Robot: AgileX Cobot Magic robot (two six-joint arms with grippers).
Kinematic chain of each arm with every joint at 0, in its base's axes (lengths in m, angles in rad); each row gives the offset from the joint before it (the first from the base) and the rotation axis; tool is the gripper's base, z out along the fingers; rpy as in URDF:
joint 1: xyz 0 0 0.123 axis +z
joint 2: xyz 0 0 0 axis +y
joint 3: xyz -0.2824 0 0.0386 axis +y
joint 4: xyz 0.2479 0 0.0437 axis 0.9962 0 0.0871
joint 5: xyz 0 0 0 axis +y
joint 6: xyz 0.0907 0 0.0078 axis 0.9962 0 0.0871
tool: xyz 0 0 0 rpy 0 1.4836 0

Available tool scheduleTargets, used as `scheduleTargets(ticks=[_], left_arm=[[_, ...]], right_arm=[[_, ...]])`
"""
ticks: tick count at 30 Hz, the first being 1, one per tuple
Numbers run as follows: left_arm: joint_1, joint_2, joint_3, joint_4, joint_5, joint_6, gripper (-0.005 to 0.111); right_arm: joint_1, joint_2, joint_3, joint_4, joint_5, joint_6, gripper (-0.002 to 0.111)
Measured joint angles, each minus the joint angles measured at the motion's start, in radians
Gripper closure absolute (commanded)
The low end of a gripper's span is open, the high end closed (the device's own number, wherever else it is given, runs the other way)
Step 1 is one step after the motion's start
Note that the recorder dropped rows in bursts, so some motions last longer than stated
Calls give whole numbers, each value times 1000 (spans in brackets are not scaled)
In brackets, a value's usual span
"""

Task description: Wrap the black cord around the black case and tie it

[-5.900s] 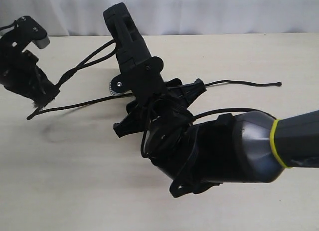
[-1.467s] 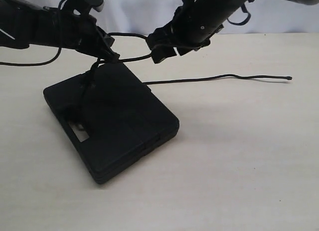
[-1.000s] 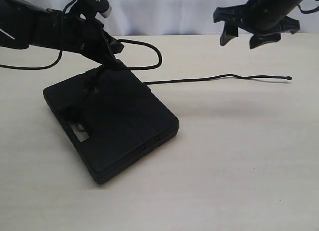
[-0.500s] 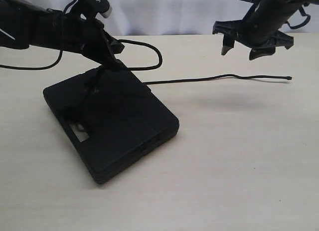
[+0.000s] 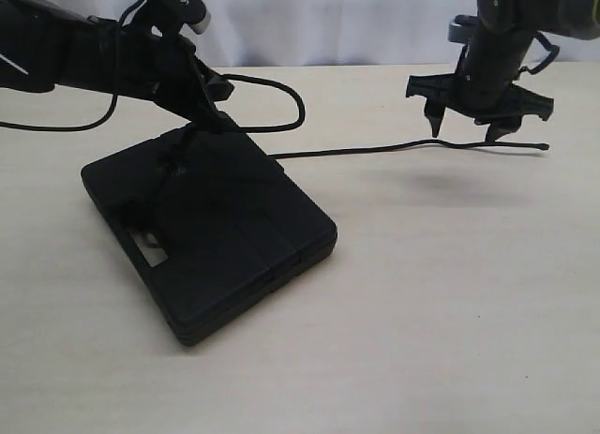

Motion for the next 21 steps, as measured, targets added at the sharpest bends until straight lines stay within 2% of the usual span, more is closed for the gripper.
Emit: scheduleTargets(ticks=[9,14,21], left_arm=[[0,0,0,0,0,0,107],[0,0,0,0,0,0,107],[0,0,0,0,0,0,107]], right_arm=[[0,227,-300,-18,79,156,43],[-2,312,-329,-56,64,329,43],[-4,346,-340,-52,-117,427,43]])
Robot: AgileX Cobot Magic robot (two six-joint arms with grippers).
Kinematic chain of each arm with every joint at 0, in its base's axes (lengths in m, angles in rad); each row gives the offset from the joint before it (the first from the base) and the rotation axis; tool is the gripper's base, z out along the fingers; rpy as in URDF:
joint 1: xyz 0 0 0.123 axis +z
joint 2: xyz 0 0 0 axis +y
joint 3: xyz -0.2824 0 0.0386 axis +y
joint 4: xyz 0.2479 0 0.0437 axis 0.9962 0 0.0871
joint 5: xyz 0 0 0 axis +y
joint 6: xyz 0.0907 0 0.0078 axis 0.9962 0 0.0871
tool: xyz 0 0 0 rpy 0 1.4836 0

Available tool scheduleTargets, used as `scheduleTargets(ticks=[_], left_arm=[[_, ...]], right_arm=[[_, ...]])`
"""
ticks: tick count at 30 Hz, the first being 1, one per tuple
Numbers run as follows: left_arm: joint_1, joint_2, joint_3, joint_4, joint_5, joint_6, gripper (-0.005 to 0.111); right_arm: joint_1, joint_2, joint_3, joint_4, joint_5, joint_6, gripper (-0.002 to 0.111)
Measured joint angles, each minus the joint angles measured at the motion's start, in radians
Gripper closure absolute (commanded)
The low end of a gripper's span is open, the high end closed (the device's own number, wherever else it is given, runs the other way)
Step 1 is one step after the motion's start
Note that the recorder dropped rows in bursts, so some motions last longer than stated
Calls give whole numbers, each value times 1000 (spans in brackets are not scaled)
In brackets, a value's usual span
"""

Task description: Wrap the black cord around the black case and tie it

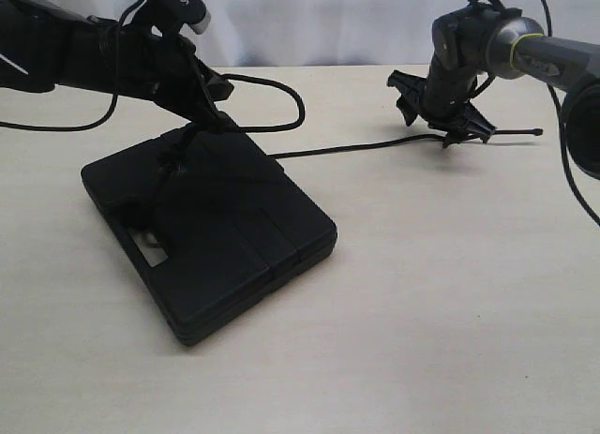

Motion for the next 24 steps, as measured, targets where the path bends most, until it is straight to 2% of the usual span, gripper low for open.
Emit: scheduleTargets(ticks=[1,3,5,6,7,11,18,24], left_arm=[[0,0,0,0,0,0,107],[0,0,0,0,0,0,107],[0,0,0,0,0,0,107],[0,0,0,0,0,0,107],[0,0,0,0,0,0,107],[0,0,0,0,0,0,107],[0,0,0,0,0,0,107],[1,0,0,0,0,-16,107]], right_arm=[[0,5,-4,0,-2,2,43],[0,9,-9,0,5,-19,51],[0,11,-10,2,29,-73,87],[-1,11,-10,5,54,-104,101],[-2,11,-10,7,79,-118,104],[-2,4,-12,38,155,-189,104],[32,-74,10,54,206,-429,104],[124,-217,155,22,57,-508,104]])
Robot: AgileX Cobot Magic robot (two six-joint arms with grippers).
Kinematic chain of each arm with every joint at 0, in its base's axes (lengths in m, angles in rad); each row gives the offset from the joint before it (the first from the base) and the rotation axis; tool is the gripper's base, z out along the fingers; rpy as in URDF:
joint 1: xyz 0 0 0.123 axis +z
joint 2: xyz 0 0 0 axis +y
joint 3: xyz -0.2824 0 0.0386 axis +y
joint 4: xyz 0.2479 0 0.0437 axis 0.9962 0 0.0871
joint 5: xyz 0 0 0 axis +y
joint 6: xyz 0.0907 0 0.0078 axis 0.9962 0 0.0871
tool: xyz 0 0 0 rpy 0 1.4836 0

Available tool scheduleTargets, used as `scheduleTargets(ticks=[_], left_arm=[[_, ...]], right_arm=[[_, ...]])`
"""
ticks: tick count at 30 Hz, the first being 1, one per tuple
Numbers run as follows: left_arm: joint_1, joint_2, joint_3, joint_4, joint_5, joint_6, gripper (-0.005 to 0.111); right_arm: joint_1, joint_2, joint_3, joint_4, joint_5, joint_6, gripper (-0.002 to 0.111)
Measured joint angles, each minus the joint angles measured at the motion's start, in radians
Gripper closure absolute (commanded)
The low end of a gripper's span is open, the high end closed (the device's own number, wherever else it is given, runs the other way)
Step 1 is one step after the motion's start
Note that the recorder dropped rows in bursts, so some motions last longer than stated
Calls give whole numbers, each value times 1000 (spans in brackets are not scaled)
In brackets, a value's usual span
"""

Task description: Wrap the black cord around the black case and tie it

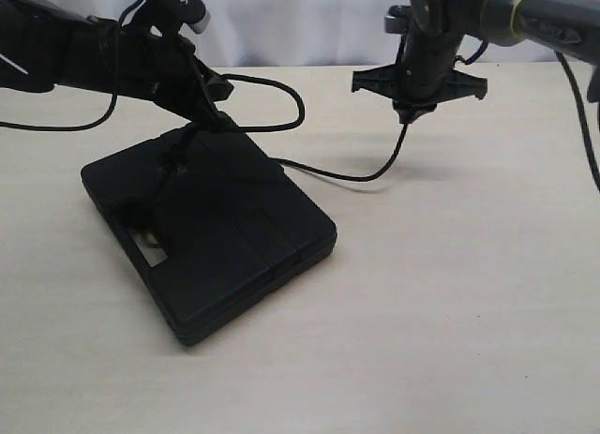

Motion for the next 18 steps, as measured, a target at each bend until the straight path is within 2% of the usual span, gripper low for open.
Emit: scheduleTargets(ticks=[6,12,18], left_arm=[[41,0,10,0,76,-32,107],[100,0,12,-27,189,-44,107],[155,1,12,-48,253,-58,107]], right_arm=[[33,-174,299,7,-267,-118,104],[50,-326,683,15,-685,-241,104],[68,-408,951,-121,-1038,-290,104]])
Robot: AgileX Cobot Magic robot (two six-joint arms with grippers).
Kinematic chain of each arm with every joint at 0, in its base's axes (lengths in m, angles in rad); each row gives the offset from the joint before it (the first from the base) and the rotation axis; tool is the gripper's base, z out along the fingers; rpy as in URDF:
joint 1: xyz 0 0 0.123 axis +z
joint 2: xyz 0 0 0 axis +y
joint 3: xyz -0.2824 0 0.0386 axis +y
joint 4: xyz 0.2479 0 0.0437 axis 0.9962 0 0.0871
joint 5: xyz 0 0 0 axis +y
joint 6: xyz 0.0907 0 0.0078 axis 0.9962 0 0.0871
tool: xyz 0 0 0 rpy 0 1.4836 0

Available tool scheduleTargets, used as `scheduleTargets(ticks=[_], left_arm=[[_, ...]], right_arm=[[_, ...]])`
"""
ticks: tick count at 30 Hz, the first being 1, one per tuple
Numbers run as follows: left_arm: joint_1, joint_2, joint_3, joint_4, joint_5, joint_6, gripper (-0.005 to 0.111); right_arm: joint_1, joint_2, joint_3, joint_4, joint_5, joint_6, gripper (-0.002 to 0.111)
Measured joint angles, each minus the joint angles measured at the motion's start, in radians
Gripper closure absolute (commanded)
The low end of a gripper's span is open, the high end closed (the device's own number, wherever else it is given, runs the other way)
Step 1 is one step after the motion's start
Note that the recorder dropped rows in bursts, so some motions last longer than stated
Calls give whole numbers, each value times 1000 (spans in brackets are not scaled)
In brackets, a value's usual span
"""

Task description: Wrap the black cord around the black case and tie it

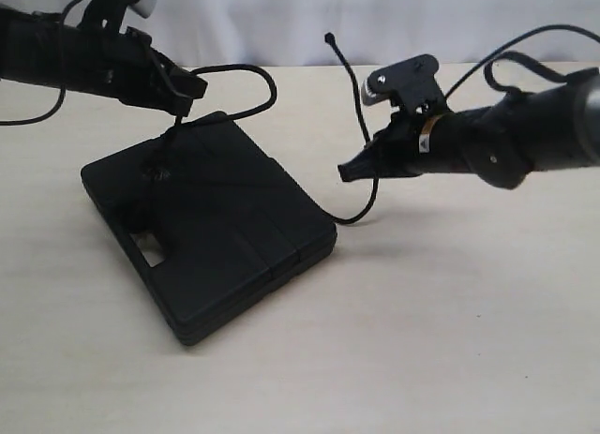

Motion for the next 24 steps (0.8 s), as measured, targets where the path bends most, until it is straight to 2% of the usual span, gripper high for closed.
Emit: scheduleTargets(ticks=[9,20,24], left_arm=[[28,65,-27,-8,144,-1,107],[30,107,-57,-22,223,-4,107],[30,107,-57,-22,234,-4,107]], right_arm=[[15,-2,133,-269,-249,-8,104],[15,-6,138,-566,-336,-8,104],[15,-6,138,-615,-389,-8,104]])
